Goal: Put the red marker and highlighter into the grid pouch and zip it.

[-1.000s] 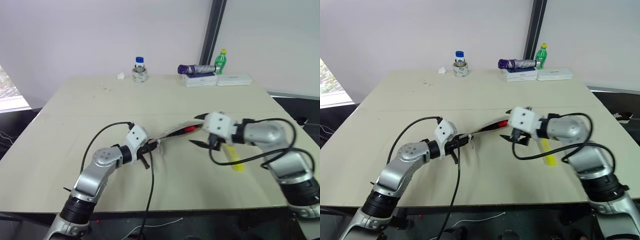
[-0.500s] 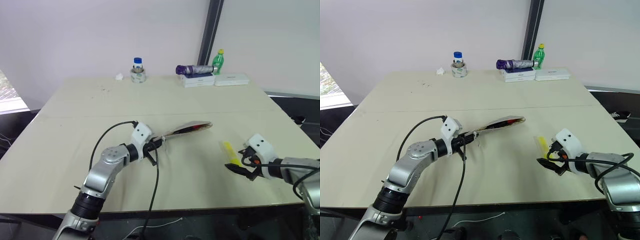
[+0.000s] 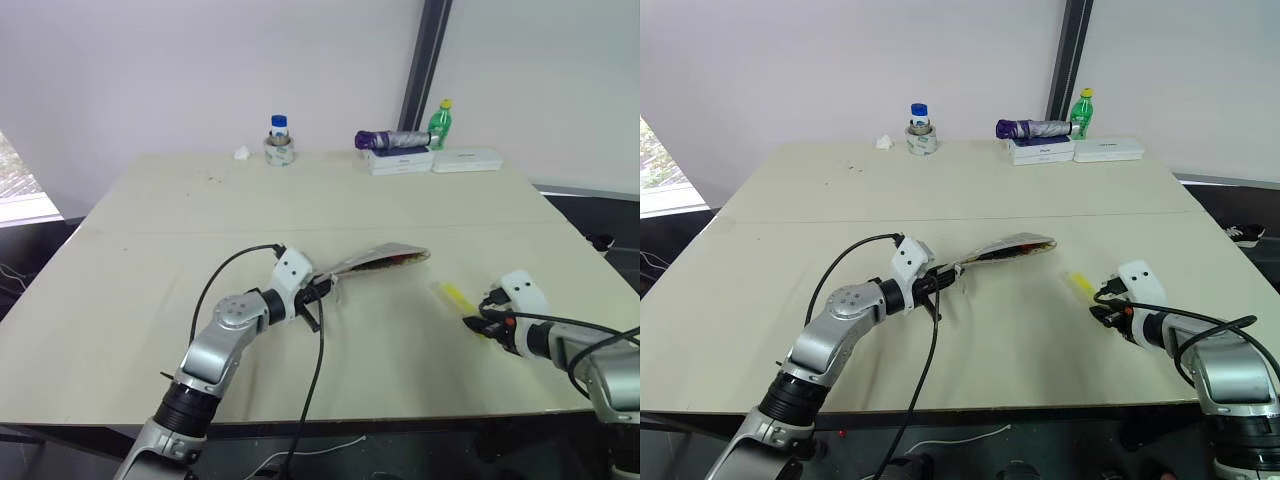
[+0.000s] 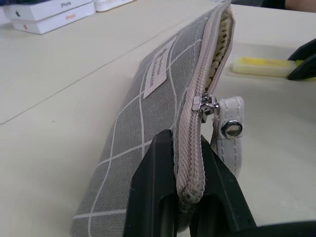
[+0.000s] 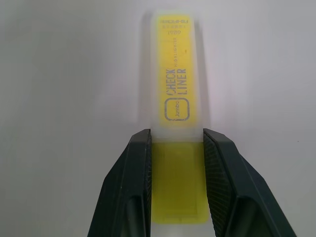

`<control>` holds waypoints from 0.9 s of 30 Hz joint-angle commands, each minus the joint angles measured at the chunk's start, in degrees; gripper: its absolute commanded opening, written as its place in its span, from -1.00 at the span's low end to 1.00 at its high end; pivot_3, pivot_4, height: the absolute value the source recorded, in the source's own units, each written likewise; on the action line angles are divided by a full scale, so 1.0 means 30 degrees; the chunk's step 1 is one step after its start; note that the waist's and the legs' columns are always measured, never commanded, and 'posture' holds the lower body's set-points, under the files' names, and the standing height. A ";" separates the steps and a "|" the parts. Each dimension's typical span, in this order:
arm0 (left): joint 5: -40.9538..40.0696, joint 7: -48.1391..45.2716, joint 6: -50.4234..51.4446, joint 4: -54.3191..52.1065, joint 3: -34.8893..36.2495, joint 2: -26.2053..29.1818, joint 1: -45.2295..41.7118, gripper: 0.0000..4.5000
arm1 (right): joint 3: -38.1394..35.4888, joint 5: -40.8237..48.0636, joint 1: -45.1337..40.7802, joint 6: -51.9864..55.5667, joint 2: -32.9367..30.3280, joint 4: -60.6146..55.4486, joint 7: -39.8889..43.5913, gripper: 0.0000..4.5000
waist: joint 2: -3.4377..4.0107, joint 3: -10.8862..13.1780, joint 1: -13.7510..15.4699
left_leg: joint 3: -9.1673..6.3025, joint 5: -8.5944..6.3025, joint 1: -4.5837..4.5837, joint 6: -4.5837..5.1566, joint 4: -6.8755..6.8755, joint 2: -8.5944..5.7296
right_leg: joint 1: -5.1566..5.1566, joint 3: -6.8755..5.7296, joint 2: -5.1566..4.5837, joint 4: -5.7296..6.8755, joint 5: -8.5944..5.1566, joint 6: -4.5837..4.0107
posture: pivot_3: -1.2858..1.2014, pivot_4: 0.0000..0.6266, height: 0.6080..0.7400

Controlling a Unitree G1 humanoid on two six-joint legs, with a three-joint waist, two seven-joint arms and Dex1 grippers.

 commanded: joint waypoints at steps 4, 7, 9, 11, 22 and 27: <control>0.0485 0.0646 -0.1072 0.0430 0.0592 0.0034 -0.0724 -1.00 | 0.0827 -0.0735 0.0982 -0.5958 -0.4077 -0.3555 0.3423 -0.62 | 0.0013 0.0000 -0.0048 | 0.0037 -0.0002 -0.0019 0.0002 -0.0006 -0.0009 | -0.0013 -0.0013 -0.0001 -0.0009 -0.0006 0.0011 | 0.03 -0.52 0.96; 0.0458 0.0513 -0.1261 0.0637 0.0591 0.0099 -0.0873 -1.00 | 0.0694 0.0333 0.0018 -0.5525 -0.4454 -0.4420 0.4031 -0.62 | 0.0000 0.0005 -0.0153 | 0.0043 -0.0002 -0.0002 0.0001 -0.0009 0.0008 | -0.0003 -0.0013 0.0023 -0.0008 -0.0005 0.0009 | 0.03 -0.52 0.96; 0.0478 0.0416 -0.1352 0.0682 0.0557 0.0133 -0.0904 -1.00 | 0.0976 0.0571 -0.0684 -0.5012 -0.4586 -0.4742 0.4082 -0.62 | 0.0000 0.0005 -0.0084 | 0.0037 -0.0001 -0.0003 0.0000 -0.0008 0.0009 | -0.0003 -0.0011 0.0016 -0.0008 -0.0004 0.0008 | 0.03 -0.52 0.96; 0.0512 0.0447 -0.1456 0.0697 0.0563 0.0101 -0.0919 -1.00 | 0.1633 0.0311 -0.1373 -0.4842 -0.4744 -0.4747 0.4072 -0.62 | 0.0000 0.0005 -0.0016 | 0.0026 -0.0001 -0.0007 0.0000 0.0002 0.0009 | 0.0001 -0.0013 0.0008 -0.0008 -0.0004 0.0007 | 0.03 -0.52 0.96; 0.0722 0.0542 -0.1689 0.0254 0.0353 -0.0075 -0.0655 -1.00 | 0.2861 0.0455 -0.2844 -0.3504 -0.4500 -0.3619 0.3854 -0.62 | -0.0004 0.0008 0.0001 | -0.0007 -0.0002 -0.0028 0.0003 -0.0007 0.0003 | -0.0012 -0.0018 -0.0006 -0.0028 -0.0004 0.0008 | 0.03 -0.52 0.96; 0.1342 0.0216 -0.2310 0.0157 -0.0153 0.0217 -0.0537 -1.00 | 0.3287 0.0552 -0.3138 -0.3270 -0.4299 -0.3173 0.3775 -0.62 | -0.0004 0.0007 -0.0011 | -0.0006 -0.0002 -0.0027 0.0003 -0.0007 0.0003 | -0.0015 -0.0017 -0.0005 -0.0028 -0.0004 0.0008 | 0.03 -0.52 0.96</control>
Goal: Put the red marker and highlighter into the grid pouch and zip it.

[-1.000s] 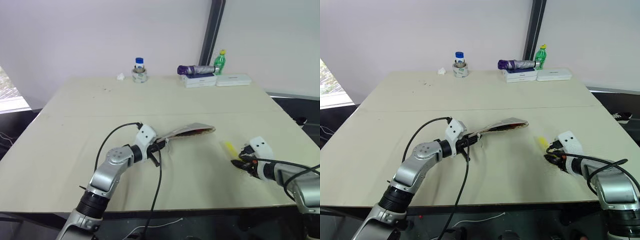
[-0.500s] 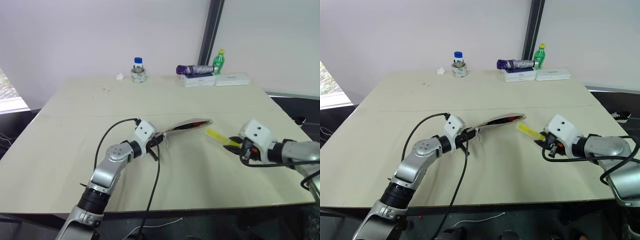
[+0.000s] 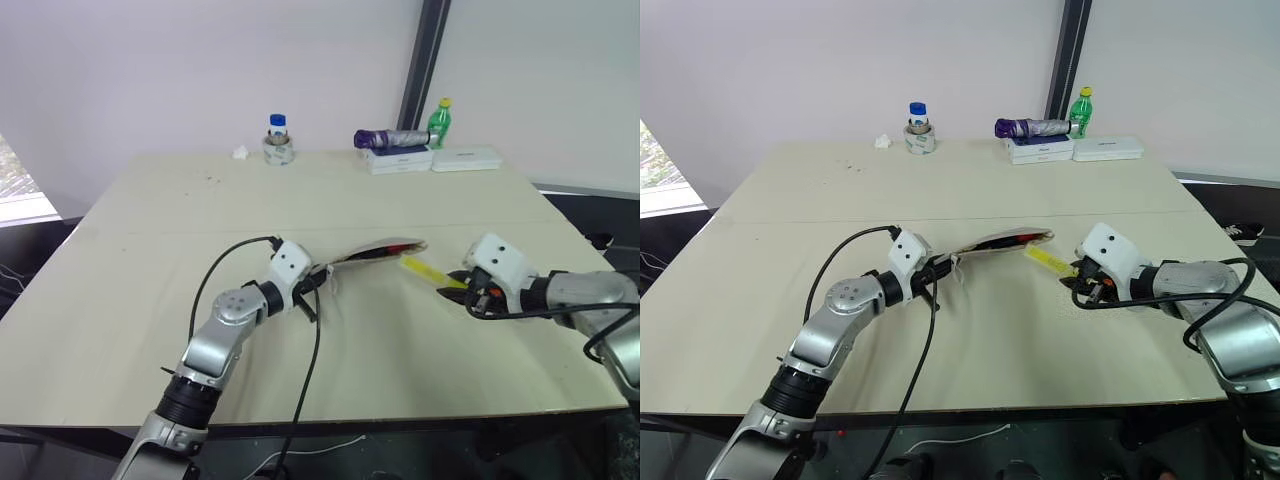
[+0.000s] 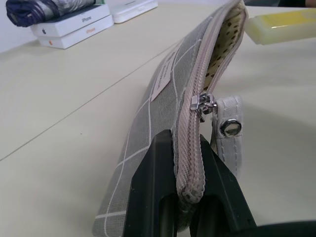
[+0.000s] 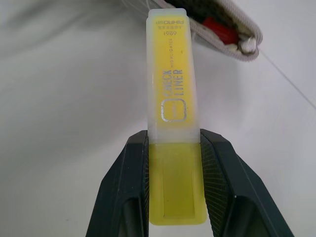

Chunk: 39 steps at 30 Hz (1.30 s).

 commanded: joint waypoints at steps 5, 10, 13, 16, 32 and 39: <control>0.0470 -0.0143 -0.0938 -0.0607 -0.0321 0.0173 0.0051 -1.00 | -0.0149 0.0507 -0.0364 -0.0060 -0.0081 -0.0409 0.0323 -0.62 | 0.0000 0.0000 0.0019 | -0.0001 0.0000 -0.0003 0.0001 -0.0002 0.0000 | -0.0001 0.0001 -0.0001 -0.0001 0.0000 0.0000 | 0.03 -0.52 0.96; 0.0492 -0.0093 -0.0978 -0.0428 -0.0309 0.0143 -0.0011 -1.00 | -0.1022 0.1571 -0.0080 -0.0090 -0.0243 -0.1337 0.1032 -0.62 | 0.0000 0.0000 0.0009 | -0.0002 -0.0001 -0.0003 0.0001 -0.0003 0.0000 | -0.0002 0.0000 0.0000 0.0000 0.0000 0.0000 | 0.03 -0.52 0.96; 0.0499 -0.0100 -0.1006 -0.0358 -0.0328 0.0120 -0.0052 -1.00 | -0.1133 0.1572 -0.0127 0.0048 -0.0374 -0.1277 0.0871 -0.62 | 0.0000 0.0000 0.0022 | -0.0003 -0.0001 -0.0003 0.0001 -0.0001 0.0000 | 0.0000 -0.0001 0.0000 0.0000 0.0000 0.0000 | 0.03 -0.52 0.96; 0.0481 -0.0136 -0.1025 -0.0367 -0.0355 0.0097 -0.0063 -1.00 | -0.1058 0.1388 -0.0270 0.0202 -0.0341 -0.0814 0.0477 -0.62 | 0.0000 0.0000 0.0023 | -0.0003 -0.0001 -0.0002 0.0001 0.0001 0.0000 | 0.0003 -0.0002 0.0000 -0.0001 0.0000 0.0000 | 0.03 -0.52 0.96; 0.1667 -0.0917 -0.3015 -0.0514 -0.1178 0.0647 0.0159 -1.00 | 0.0082 0.1208 -0.0488 0.1256 -0.0244 0.0225 0.0019 -0.62 | 0.0000 0.0000 0.0019 | 0.0002 -0.0001 -0.0003 0.0001 0.0000 0.0000 | -0.0001 0.0001 -0.0001 -0.0001 0.0000 0.0000 | 0.03 -0.52 0.96; 0.2282 -0.1398 -0.4163 -0.0469 -0.1887 0.0774 0.0326 -1.00 | 0.1577 0.1010 -0.0747 0.1530 0.0119 -0.0276 -0.0111 -0.62 | 0.0001 -0.0001 -0.0001 | 0.0001 -0.0001 -0.0004 0.0001 -0.0003 0.0000 | -0.0007 0.0002 -0.0001 0.0000 0.0000 0.0000 | 0.03 -0.52 0.96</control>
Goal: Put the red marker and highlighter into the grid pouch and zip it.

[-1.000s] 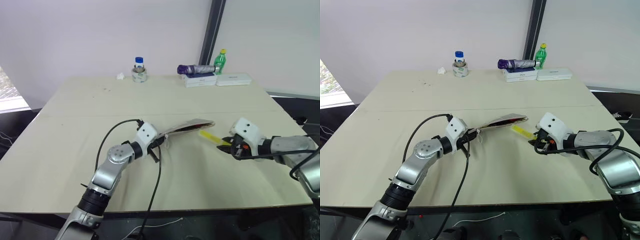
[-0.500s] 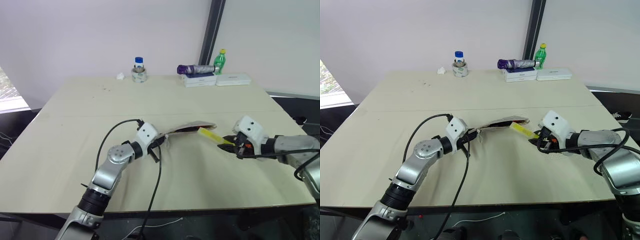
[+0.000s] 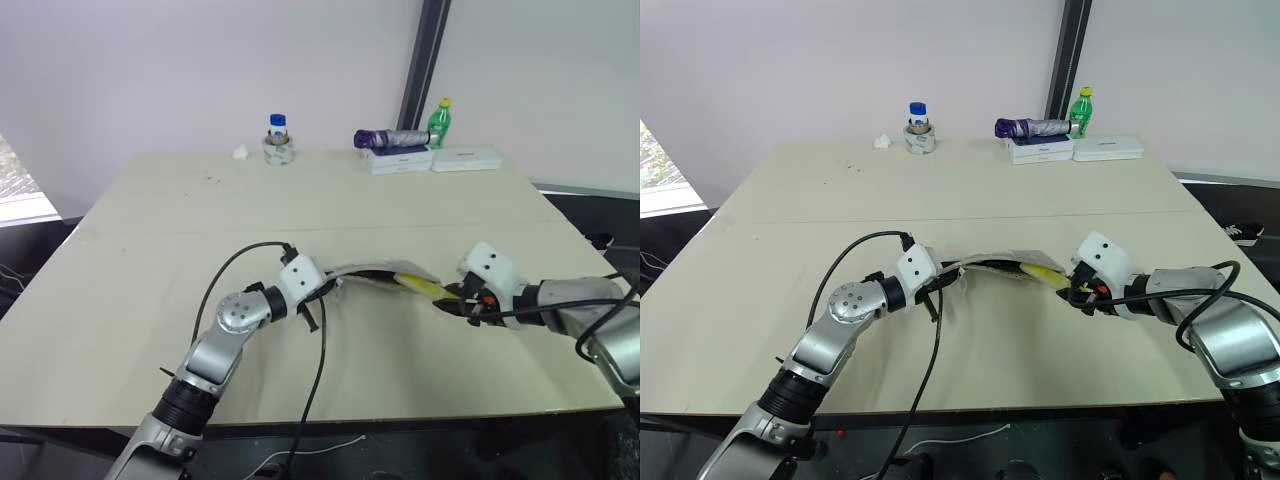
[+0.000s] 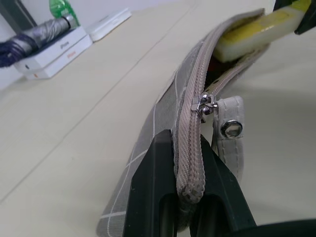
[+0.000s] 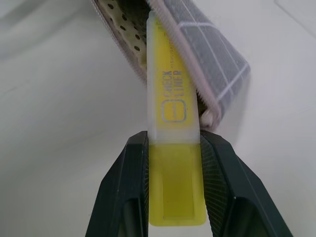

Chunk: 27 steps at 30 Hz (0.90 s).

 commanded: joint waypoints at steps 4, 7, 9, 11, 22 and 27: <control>0.0102 -0.0763 -0.0714 -0.0970 -0.0872 -0.0113 0.0529 -1.00 | 0.1200 -0.0061 -0.1370 0.0299 0.0964 -0.0988 -0.0350 -0.62 | 0.0001 -0.0001 -0.0046 | 0.0001 0.0000 0.0001 0.0000 -0.0005 0.0002 | -0.0009 0.0004 0.0002 0.0001 0.0000 0.0000 | 0.03 -0.52 0.96; 0.0093 -0.0885 -0.0481 -0.1166 -0.0963 -0.0123 0.0743 -1.00 | 0.1388 -0.0032 -0.1828 0.0222 0.1285 -0.1053 -0.0379 -0.62 | 0.0001 -0.0001 0.0005 | -0.0008 0.0000 -0.0002 0.0000 -0.0005 0.0003 | -0.0008 0.0002 0.0005 0.0001 0.0000 -0.0001 | 0.03 -0.52 0.96; 0.0007 -0.0838 -0.0244 -0.1228 -0.0902 -0.0149 0.0817 -1.00 | 0.1260 0.0123 -0.2030 0.0286 0.1338 -0.1120 -0.0337 -0.16 | 0.0001 -0.0001 0.0048 | -0.0014 0.0000 -0.0005 0.0000 0.0002 0.0001 | -0.0002 -0.0001 -0.0003 0.0000 0.0000 0.0000 | 0.03 -0.52 0.96; -0.0034 -0.0812 -0.0131 -0.1257 -0.0852 -0.0156 0.0837 -1.00 | 0.1172 0.0228 -0.2180 0.0408 0.1291 -0.1119 -0.0305 0.26 | 0.0001 -0.0001 0.0036 | -0.0014 0.0000 -0.0006 0.0001 0.0002 0.0000 | -0.0003 0.0000 -0.0008 -0.0001 0.0000 0.0000 | 0.03 -0.52 0.96; -0.2612 0.0635 0.4296 -0.1484 0.1581 -0.1847 -0.0006 -1.00 | -0.3103 0.2557 -0.2059 -0.0903 0.0111 -0.2932 0.1428 0.99 | 0.0000 -0.0001 0.0021 | -0.0018 0.0000 -0.0004 0.0001 0.0000 0.0000 | 0.0000 -0.0012 0.0001 0.0001 0.0000 0.0000 | 0.03 -0.52 0.96; -0.4919 0.1503 0.6843 -0.1389 0.3750 -0.2950 -0.1419 -1.00 | -0.3678 0.3669 -0.2605 -0.0442 0.0932 -0.3177 0.0739 0.99 | -0.0002 0.0000 -0.0018 | -0.0025 0.0000 0.0000 0.0000 0.0012 0.0001 | 0.0014 -0.0025 0.0003 0.0002 0.0001 0.0001 | 0.03 -0.52 0.96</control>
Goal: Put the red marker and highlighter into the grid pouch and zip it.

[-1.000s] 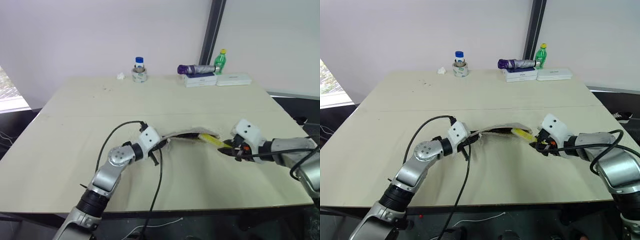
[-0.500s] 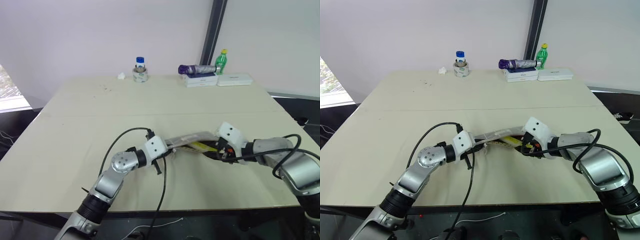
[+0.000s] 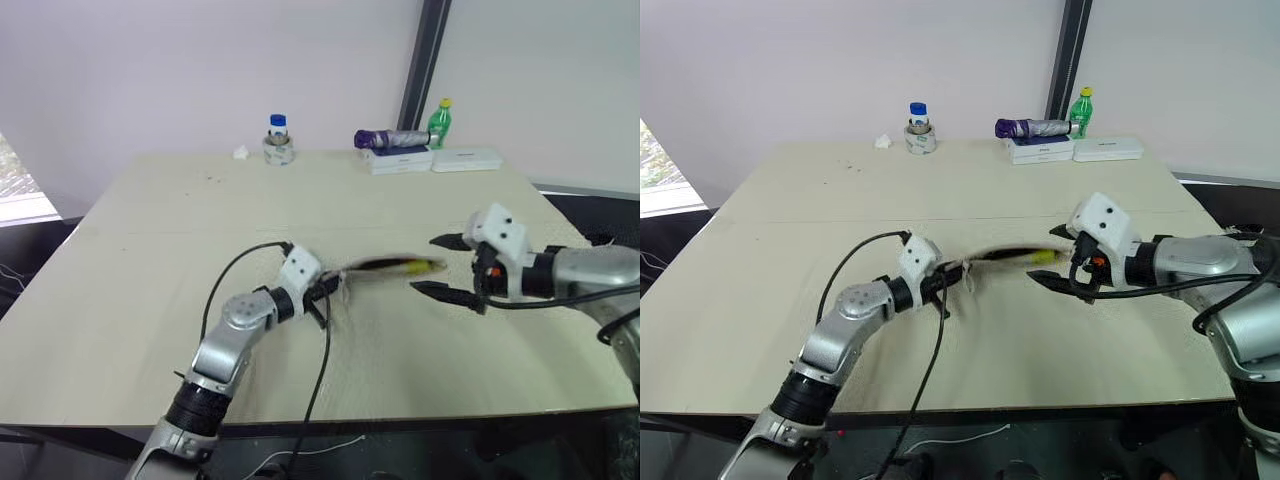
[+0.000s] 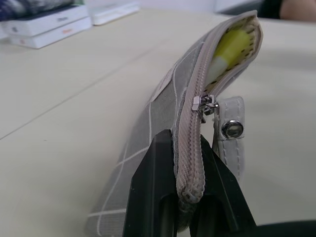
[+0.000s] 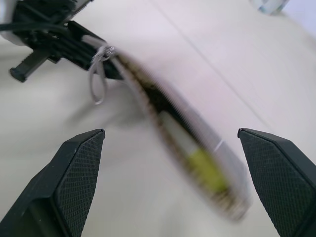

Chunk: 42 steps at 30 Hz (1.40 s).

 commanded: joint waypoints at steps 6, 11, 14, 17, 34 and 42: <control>-0.3800 0.1400 0.4171 -0.0278 0.2845 -0.1436 -0.2711 -1.00 | 0.1475 0.0476 -0.1595 0.1341 0.3677 -0.0556 -0.3921 0.99 | -0.0005 0.0003 -0.0057 | -0.0002 0.0001 -0.0005 -0.0001 -0.0006 -0.0003 | -0.0009 -0.0001 0.0000 0.0000 0.0000 0.0000 | 0.03 -0.52 0.96; -0.5406 0.1616 0.6309 0.0159 0.3469 -0.1917 -0.3731 -1.00 | 0.2938 -0.0552 -0.2575 0.2070 0.6201 0.0642 -0.6516 0.99 | -0.0004 0.0002 -0.0001 | -0.0011 0.0005 -0.0008 -0.0008 -0.0003 -0.0007 | -0.0018 0.0002 0.0000 0.0015 0.0000 0.0000 | 0.03 -0.52 0.96; -0.5424 0.1509 0.6561 0.0371 0.3151 -0.1704 -0.3994 -1.00 | 0.3138 -0.0497 -0.2766 0.2162 0.7004 0.0681 -0.7041 0.99 | -0.0004 0.0002 -0.0018 | -0.0008 0.0005 -0.0018 -0.0007 -0.0015 -0.0013 | -0.0037 0.0004 -0.0001 0.0011 0.0000 0.0001 | 0.03 -0.52 0.96; -0.5190 0.1375 0.6524 0.0629 0.2776 -0.1514 -0.4199 -1.00 | 0.3392 -0.0540 -0.2910 0.2305 0.7589 0.0687 -0.7368 0.99 | -0.0004 0.0003 -0.0045 | -0.0006 0.0005 -0.0018 -0.0008 -0.0018 -0.0013 | -0.0044 0.0006 -0.0001 0.0012 0.0000 0.0000 | 0.03 -0.52 0.96; -0.4945 0.1517 0.6195 0.0679 0.2138 -0.1296 -0.4193 -1.00 | 0.3525 -0.0269 -0.2829 0.2907 0.8924 0.0789 -0.7720 -0.98 | -0.0003 0.0002 -0.0065 | -0.0004 0.0007 -0.0017 -0.0010 -0.0021 -0.0013 | -0.0051 0.0014 0.0001 0.0020 0.0001 -0.0001 | 0.03 -0.52 0.96; -0.1875 0.0065 0.2419 0.1439 0.0069 0.1373 -0.3500 -1.00 | 0.2026 -0.0539 -0.2859 0.2398 0.6552 0.1078 -0.6897 -0.98 | -0.0003 0.0002 -0.0044 | 0.0005 0.0006 -0.0016 -0.0010 -0.0032 -0.0019 | -0.0058 0.0021 0.0001 0.0019 0.0001 -0.0002 | 0.03 -0.52 0.96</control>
